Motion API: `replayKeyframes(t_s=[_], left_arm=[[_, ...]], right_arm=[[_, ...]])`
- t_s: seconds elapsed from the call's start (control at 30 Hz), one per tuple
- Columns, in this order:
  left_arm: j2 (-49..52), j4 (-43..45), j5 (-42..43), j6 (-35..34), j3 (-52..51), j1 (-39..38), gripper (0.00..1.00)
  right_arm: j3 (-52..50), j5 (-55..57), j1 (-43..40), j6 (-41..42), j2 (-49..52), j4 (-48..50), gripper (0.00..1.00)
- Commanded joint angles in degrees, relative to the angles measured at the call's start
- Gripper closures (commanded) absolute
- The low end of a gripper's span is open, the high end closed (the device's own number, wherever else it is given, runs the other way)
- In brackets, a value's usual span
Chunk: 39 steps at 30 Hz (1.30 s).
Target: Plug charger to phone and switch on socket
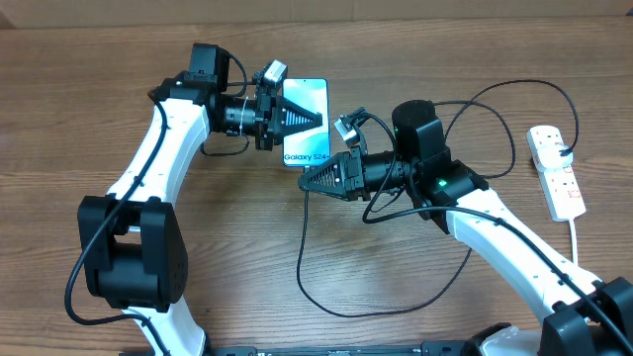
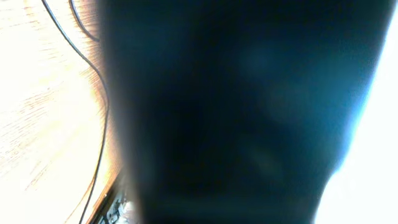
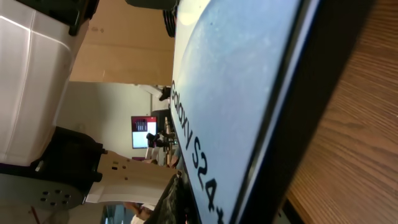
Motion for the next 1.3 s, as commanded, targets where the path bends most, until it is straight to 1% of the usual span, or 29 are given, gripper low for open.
replayKeyframes(t_s=[0.0,0.23,0.67,0.7,0.73,0.77,0.8,0.93,1.0,1.27], left_arm=[[-0.39,-1.25,5.62,3.06,0.07,-0.94,0.96],[-0.39,-4.72,5.6,6.16,0.07,-0.94,0.96],[-0.39,-6.08,5.6,7.3,0.07,-0.94,0.96],[-0.39,-6.05,5.6,7.3,0.07,-0.94,0.96],[-0.39,-6.05,5.6,7.3,0.07,-0.94,0.96],[-0.39,-6.03,5.57,7.32,0.07,-0.94,0.96],[-0.39,-6.01,5.49,7.34,0.07,-0.94,0.96],[-0.39,-6.03,5.18,7.37,0.07,-0.94,0.96],[-0.39,-6.01,5.2,7.32,0.07,-0.94,0.96],[-0.39,-6.03,5.18,7.34,0.07,-1.29,0.96]], right_arm=[[1.14,5.49,-0.96,0.13,-0.57,2.14,0.96],[1.14,5.66,-0.96,0.13,-0.57,2.58,0.96],[1.14,5.66,-2.21,0.2,-0.57,3.54,0.96],[1.14,5.64,-2.56,0.15,-0.57,3.58,0.83],[1.14,5.42,-2.91,0.15,-0.57,3.58,0.53],[1.14,4.52,-3.34,0.11,-0.57,3.87,0.2],[1.14,3.21,-3.78,-0.22,-0.57,4.28,0.0],[1.14,-3.3,-5.25,-6.27,-0.59,4.33,0.0],[1.14,-4.37,-5.79,-7.87,-0.59,3.08,0.0],[1.14,-4.66,-6.91,-7.43,-0.59,2.6,0.0]])
